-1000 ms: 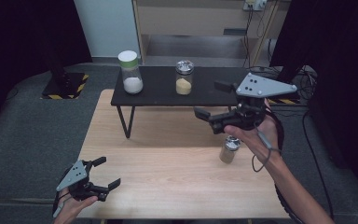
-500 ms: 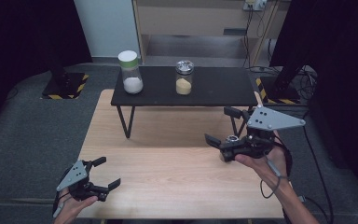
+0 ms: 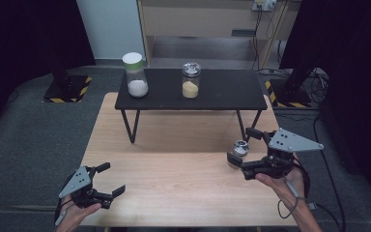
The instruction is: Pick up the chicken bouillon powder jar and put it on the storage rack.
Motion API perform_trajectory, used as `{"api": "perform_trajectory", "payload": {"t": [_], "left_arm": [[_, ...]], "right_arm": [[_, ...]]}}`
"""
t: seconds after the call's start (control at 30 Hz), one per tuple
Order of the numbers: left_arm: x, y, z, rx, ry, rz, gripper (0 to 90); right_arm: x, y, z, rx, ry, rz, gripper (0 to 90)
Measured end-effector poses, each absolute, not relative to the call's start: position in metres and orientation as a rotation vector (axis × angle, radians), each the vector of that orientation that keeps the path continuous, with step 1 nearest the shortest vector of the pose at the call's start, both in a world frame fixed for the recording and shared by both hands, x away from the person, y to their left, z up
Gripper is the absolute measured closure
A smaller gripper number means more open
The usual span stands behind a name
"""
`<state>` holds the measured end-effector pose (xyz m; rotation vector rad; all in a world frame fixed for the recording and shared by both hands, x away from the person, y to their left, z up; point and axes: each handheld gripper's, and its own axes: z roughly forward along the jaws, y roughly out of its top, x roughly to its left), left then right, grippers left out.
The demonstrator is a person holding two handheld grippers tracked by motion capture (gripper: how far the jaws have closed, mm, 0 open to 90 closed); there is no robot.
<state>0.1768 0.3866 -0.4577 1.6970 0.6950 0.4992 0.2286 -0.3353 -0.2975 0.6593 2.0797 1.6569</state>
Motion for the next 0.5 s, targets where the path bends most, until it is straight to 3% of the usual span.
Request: {"api": "perform_trajectory", "payload": {"t": [0.5], "left_arm": [[0.176,0.387,-0.457,1.697,0.694,0.503,0.0]], "right_arm": [[0.219,-0.355,-0.34,0.751,2.053,1.629,5.7]]}}
